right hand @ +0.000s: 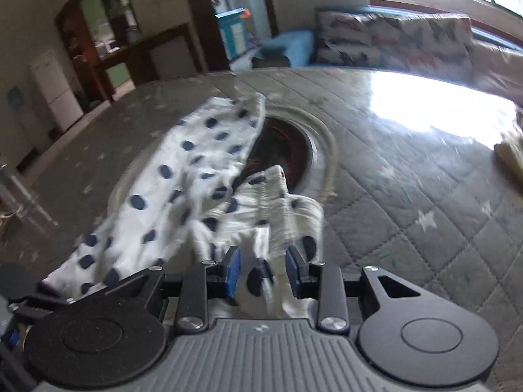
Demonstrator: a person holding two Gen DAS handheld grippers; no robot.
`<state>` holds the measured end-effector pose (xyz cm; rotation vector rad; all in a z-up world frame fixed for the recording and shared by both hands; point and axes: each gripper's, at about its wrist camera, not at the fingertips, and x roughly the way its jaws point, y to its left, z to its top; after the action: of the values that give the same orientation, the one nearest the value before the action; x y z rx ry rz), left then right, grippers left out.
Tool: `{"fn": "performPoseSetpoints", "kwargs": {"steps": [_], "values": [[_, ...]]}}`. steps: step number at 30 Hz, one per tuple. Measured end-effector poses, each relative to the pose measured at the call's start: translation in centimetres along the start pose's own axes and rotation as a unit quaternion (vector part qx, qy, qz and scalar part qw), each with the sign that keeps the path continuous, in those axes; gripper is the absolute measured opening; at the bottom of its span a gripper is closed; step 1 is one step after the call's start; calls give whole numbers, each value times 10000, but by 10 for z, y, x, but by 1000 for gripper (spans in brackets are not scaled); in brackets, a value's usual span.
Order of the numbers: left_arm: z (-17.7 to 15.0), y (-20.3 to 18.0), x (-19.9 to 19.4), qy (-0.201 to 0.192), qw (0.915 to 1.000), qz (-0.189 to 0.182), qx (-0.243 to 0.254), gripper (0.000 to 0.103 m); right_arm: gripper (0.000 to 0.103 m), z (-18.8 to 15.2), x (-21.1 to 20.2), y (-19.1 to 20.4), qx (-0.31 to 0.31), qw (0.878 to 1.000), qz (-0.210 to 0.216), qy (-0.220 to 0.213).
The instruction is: Fold clothes
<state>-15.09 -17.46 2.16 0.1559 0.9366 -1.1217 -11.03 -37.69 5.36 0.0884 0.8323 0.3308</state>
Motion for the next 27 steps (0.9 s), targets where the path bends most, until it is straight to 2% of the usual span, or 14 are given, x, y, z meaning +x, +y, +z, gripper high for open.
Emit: {"fn": "performPoseSetpoints", "kwargs": {"steps": [3,8,9,11,13,22,27], "values": [[1,0,0,-5,10000,-1,5,49,30,3,-12,5,18,9998,140,-172],[2,0,0,-7,10000,8,17,50,30,18,-17,-24,953,9932,456,-481],[1,0,0,-8,10000,6,12,50,30,21,-17,-35,1228,9902,376,-557],[1,1,0,-12,10000,7,2,50,29,23,-16,-44,1336,9893,127,-566],[1,1,0,-17,10000,4,6,50,22,23,-9,-52,1444,9887,-4,-410],[1,0,0,-15,10000,-7,18,53,23,4,19,-18,502,9982,-330,21],[1,0,0,-13,10000,-18,19,54,23,-2,24,-6,86,9987,-488,112]]}}
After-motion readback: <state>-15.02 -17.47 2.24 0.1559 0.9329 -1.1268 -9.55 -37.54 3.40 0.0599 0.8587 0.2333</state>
